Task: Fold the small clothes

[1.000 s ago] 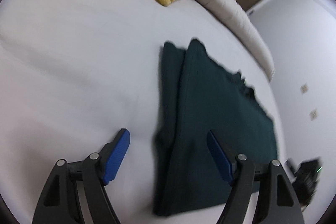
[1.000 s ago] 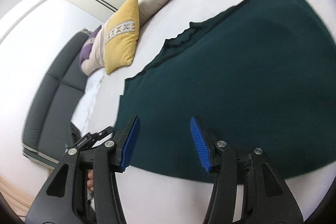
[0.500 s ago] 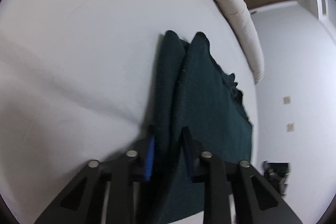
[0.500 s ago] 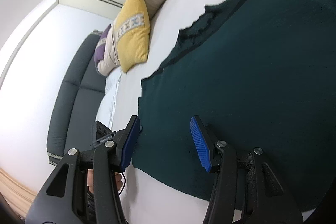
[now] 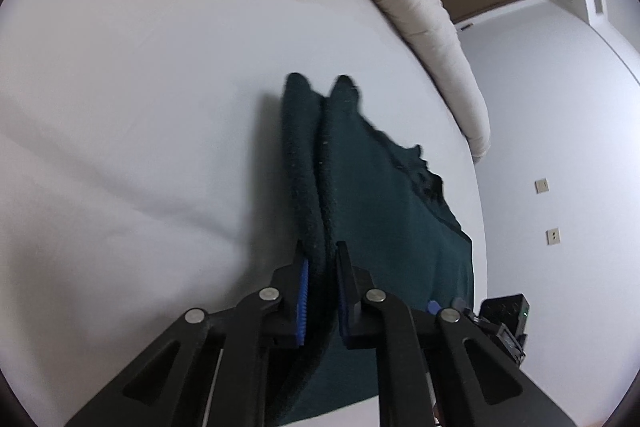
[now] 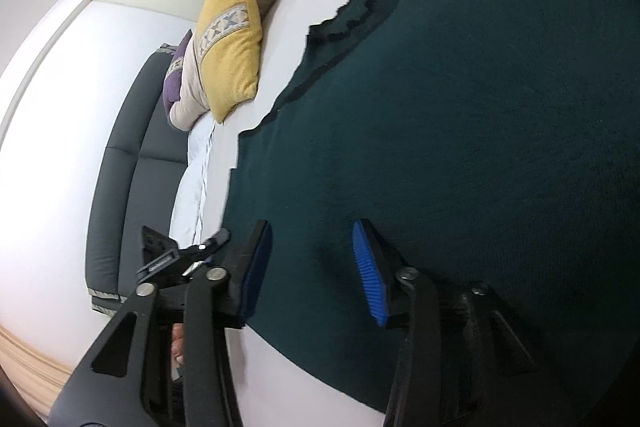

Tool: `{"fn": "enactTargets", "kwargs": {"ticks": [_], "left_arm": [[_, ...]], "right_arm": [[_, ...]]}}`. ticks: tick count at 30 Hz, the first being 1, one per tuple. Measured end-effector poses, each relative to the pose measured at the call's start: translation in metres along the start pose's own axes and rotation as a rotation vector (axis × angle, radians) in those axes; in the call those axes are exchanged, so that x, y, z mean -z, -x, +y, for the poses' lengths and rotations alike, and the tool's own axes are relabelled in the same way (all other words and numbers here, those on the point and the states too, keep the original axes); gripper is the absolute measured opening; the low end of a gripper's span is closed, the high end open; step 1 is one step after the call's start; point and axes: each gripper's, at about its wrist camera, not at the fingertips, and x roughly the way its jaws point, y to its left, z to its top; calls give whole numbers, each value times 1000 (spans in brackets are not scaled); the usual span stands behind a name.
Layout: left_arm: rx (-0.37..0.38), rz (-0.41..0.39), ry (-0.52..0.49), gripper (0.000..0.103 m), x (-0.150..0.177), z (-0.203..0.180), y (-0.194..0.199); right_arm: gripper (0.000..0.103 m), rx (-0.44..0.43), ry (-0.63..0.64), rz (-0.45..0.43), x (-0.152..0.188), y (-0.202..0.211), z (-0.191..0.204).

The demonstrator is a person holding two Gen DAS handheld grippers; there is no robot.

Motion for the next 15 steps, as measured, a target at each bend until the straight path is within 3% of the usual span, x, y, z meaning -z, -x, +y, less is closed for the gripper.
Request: {"fn": "enactTargets", "kwargs": {"ticks": [7,11,15], "left_arm": [[-17,6,-190,12,20,-107,-10],[-4,53,-266,12,48,-168,-58],[15,124,-255,12,81,-187,-130]], "right_arm": [[46,-94,-34,-35,-12,26,-5],[49,-76,-59,-76,-31,58,-20],[47,-63,-119,-108,-45,84,-47]]}}
